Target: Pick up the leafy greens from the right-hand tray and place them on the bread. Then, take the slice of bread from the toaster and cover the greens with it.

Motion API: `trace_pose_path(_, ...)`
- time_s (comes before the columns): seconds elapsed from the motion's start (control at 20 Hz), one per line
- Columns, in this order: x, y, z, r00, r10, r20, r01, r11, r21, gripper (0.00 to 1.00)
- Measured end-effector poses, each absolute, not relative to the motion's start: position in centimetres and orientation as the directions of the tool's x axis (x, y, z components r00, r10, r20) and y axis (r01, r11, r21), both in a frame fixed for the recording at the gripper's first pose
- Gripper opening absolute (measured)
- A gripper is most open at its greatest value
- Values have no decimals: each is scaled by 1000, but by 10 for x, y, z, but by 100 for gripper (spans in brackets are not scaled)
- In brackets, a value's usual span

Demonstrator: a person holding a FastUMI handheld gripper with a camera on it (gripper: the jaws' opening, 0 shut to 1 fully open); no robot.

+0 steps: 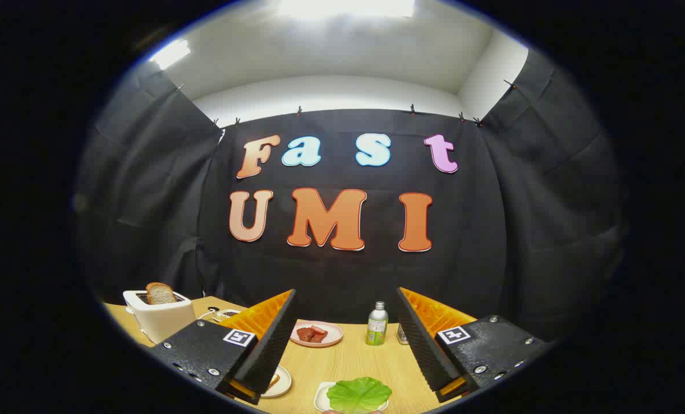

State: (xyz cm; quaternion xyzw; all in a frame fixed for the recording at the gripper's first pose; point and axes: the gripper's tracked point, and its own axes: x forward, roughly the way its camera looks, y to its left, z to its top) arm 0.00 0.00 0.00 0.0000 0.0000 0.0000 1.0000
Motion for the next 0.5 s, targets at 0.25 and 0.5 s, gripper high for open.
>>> trace_pose_path(0.25, -1, 1, 2, 1000, 14, 1, -14, 1000, 1, 99)
trace_pose_path(0.5, -2, 12, 4, 999, 33, 7, -33, 999, 5, 100)
